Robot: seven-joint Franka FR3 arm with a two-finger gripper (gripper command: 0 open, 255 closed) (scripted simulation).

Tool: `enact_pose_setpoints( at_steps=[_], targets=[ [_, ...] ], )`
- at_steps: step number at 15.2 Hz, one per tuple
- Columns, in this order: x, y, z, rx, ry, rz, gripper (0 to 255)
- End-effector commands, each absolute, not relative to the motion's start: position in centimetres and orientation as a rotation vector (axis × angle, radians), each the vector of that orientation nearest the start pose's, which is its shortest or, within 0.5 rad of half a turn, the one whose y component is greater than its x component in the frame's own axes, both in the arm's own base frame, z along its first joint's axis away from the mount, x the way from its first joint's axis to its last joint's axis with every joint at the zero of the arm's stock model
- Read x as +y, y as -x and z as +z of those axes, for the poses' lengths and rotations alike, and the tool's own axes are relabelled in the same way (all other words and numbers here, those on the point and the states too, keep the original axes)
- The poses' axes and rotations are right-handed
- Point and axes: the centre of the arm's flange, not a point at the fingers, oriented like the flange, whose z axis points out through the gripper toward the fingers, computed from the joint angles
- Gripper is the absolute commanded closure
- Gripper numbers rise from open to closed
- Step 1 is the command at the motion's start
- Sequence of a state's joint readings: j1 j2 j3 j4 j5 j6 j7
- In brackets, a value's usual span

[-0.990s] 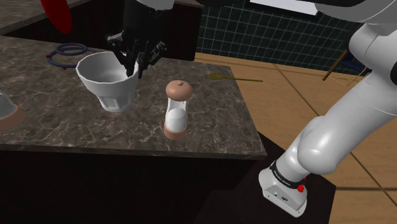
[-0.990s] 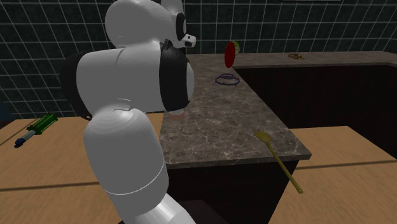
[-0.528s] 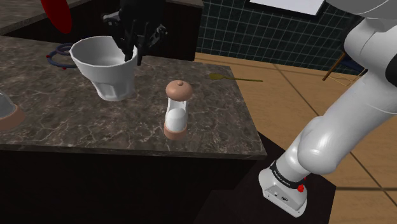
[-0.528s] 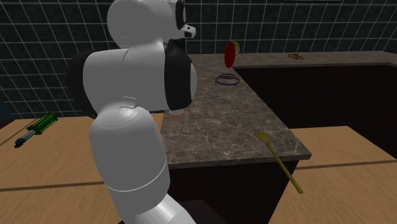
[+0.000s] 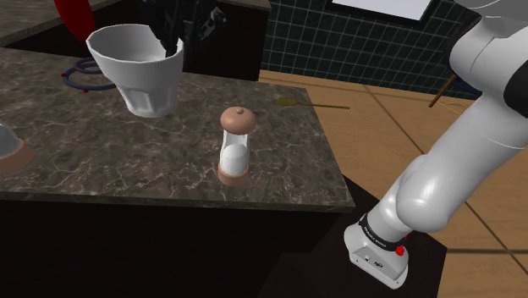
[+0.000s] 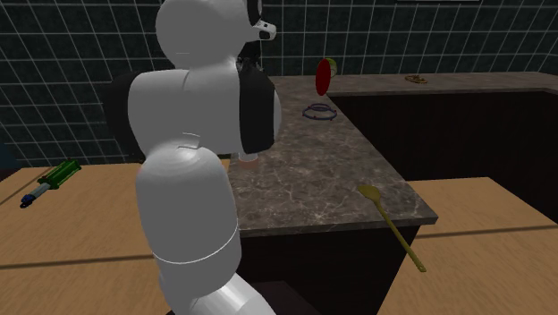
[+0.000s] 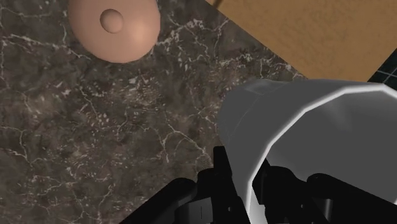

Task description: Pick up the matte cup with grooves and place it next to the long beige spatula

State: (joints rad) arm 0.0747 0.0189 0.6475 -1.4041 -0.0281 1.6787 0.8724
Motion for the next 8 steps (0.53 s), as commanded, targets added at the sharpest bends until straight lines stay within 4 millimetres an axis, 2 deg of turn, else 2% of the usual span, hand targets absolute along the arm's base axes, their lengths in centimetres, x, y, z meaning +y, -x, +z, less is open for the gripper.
enact_pose_setpoints(
  at_steps=[1,8],
  targets=[
    [35.1,-42.0,70.9,0.224,2.944,-0.287,255],
    [26.6,-38.3,71.0,0.224,2.944,-0.287,255]
  ],
)
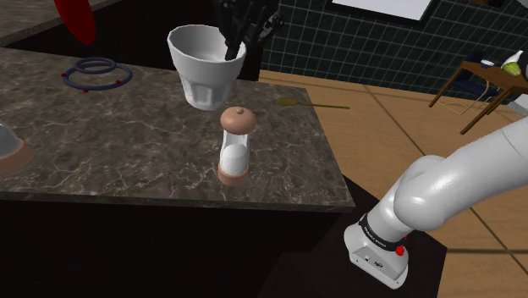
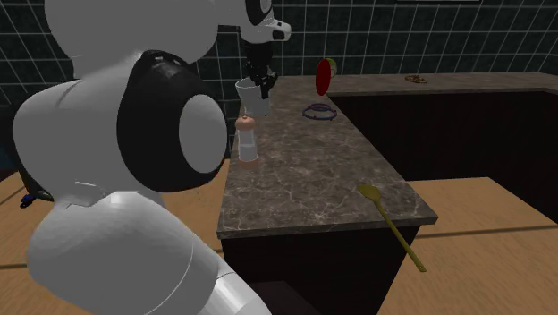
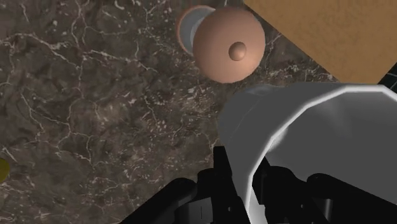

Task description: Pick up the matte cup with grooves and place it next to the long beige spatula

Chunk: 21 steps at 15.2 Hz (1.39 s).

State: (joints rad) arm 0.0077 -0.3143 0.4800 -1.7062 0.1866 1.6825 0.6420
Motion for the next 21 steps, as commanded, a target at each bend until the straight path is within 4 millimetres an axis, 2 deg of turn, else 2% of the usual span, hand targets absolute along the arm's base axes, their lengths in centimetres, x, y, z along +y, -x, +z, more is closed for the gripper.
enact_pose_setpoints(
  at_steps=[1,20,21],
  targets=[
    [25.4,-37.8,71.0,0.224,2.944,-0.287,255],
    [2.5,-27.6,71.1,0.224,2.944,-0.287,255],
    [0.8,-26.8,71.1,0.224,2.944,-0.287,255]
  ],
)
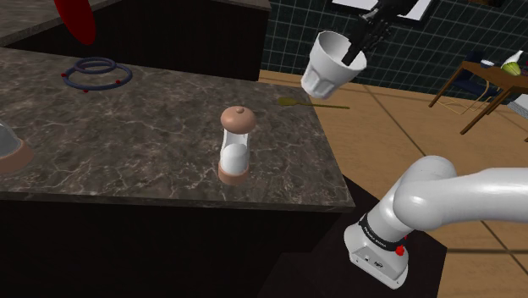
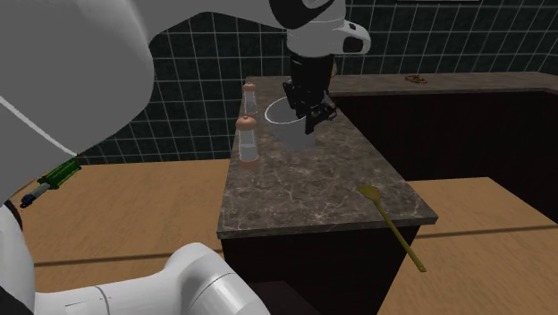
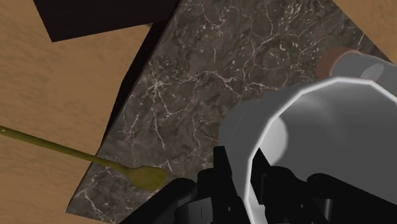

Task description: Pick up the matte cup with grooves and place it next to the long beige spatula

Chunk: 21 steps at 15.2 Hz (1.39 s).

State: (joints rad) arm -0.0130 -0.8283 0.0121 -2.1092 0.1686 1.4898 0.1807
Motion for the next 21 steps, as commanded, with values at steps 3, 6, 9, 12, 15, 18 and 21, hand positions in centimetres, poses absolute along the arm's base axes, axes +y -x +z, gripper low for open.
enact_pose_setpoints(
  at_steps=[3,6,9,12,15,18,21],
  targets=[
    [0.8,-26.8,69.5,0.224,2.944,-0.287,255],
    [0.8,-26.8,67.9,0.224,2.944,-0.287,255],
    [0.8,-26.8,66.4,0.224,2.944,-0.287,255],
    [0.8,-26.8,64.8,0.224,2.944,-0.287,255],
    [0.8,-26.8,63.2,0.224,2.944,-0.287,255],
    [0.8,-26.8,61.6,0.224,2.944,-0.287,255],
    [0.8,-26.8,60.0,0.224,2.944,-0.287,255]
  ],
)
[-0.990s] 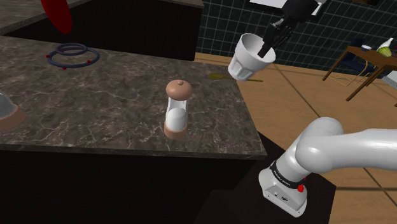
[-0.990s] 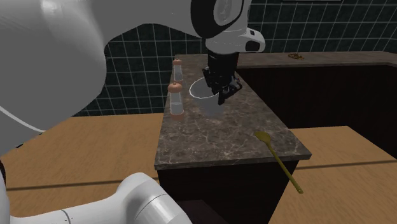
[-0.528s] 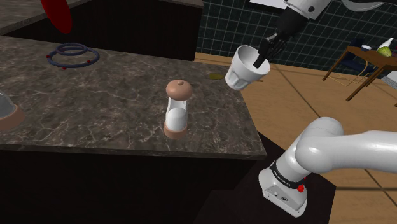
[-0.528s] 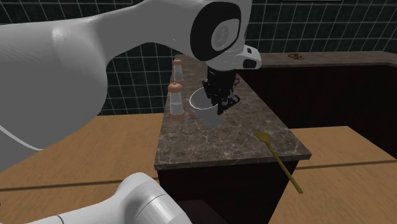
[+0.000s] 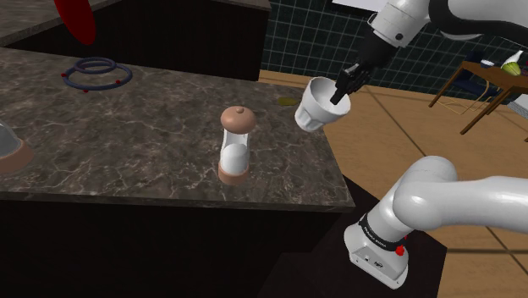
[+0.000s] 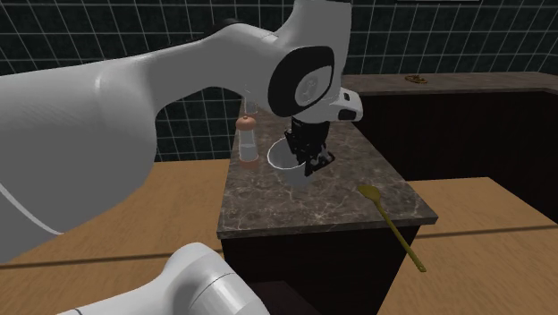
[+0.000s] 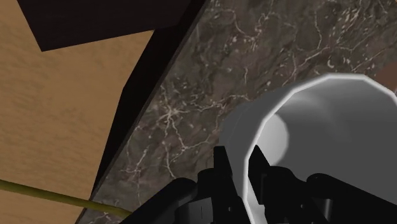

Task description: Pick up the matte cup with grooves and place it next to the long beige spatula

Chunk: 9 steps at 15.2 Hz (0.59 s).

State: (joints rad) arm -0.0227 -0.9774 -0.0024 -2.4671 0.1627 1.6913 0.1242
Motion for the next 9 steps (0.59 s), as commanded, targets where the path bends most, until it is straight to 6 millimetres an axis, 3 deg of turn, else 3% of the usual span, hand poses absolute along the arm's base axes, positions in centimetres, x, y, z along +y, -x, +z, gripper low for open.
enact_pose_setpoints(
  at_steps=[1,9],
  targets=[
    [0.8,-26.8,59.5,0.224,2.944,-0.287,255],
    [0.8,-26.8,55.3,0.224,2.944,-0.287,255]
  ],
)
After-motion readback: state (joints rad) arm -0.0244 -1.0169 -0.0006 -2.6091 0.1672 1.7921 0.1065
